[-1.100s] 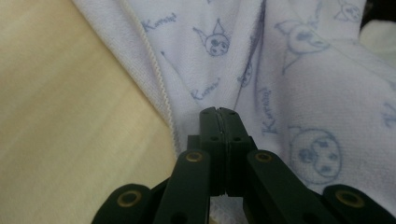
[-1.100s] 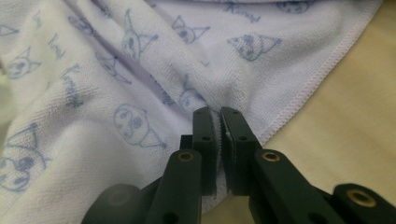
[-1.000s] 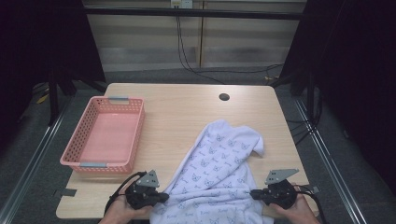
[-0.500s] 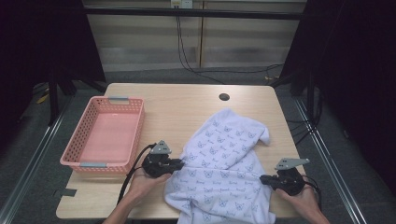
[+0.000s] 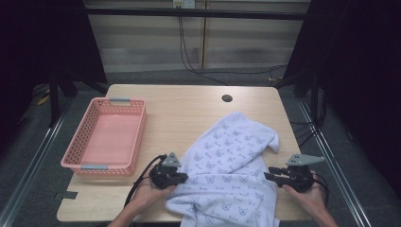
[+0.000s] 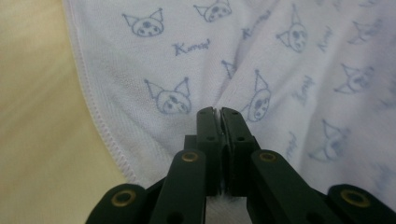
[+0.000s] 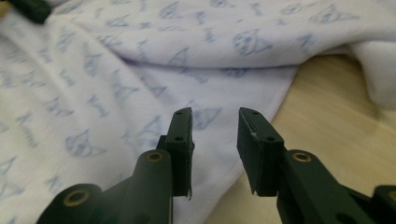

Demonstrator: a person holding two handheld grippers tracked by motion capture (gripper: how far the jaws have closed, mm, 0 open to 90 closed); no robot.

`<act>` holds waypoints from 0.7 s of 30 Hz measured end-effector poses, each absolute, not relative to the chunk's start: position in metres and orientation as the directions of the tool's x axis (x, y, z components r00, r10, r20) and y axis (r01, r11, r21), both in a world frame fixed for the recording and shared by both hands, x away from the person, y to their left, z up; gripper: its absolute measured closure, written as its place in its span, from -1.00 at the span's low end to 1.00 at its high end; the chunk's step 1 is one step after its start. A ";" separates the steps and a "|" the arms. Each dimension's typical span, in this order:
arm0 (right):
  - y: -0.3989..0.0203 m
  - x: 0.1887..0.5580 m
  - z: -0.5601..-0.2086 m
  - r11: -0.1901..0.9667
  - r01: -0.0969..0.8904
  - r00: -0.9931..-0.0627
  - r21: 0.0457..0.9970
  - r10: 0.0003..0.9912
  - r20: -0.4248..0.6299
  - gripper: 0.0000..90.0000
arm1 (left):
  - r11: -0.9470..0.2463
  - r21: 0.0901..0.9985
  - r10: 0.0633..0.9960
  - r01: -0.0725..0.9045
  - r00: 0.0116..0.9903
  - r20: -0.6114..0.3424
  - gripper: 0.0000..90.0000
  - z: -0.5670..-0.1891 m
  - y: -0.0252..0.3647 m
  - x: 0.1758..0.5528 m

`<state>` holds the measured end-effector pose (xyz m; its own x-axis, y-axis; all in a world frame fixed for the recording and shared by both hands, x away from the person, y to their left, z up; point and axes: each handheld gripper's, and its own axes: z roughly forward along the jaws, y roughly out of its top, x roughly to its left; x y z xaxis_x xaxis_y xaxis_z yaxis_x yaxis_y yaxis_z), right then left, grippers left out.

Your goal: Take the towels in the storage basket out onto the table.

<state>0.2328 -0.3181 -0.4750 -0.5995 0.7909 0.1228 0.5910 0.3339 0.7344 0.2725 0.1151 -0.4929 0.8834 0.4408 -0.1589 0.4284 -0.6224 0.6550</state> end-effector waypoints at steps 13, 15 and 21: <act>-0.264 0.288 -0.495 0.406 0.591 -0.655 0.698 0.746 0.121 0.21 | -0.517 0.728 0.458 0.451 0.864 -0.210 0.48 -0.481 0.136 0.275; -0.261 0.292 -0.497 0.421 0.592 -0.648 0.688 0.756 0.095 0.21 | -0.505 0.728 0.516 0.464 0.839 -0.176 0.43 -0.485 0.128 0.299; -0.258 0.286 -0.499 0.451 0.562 -0.681 0.694 0.728 0.080 0.88 | -0.508 0.699 0.606 0.503 0.785 -0.125 0.31 -0.499 0.113 0.339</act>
<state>0.2864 -0.2580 -0.4992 -0.6813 0.7277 0.0795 0.5622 0.4505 0.6935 0.3390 0.1132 -0.4988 0.7854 0.6062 -0.1248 0.5033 -0.5082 0.6989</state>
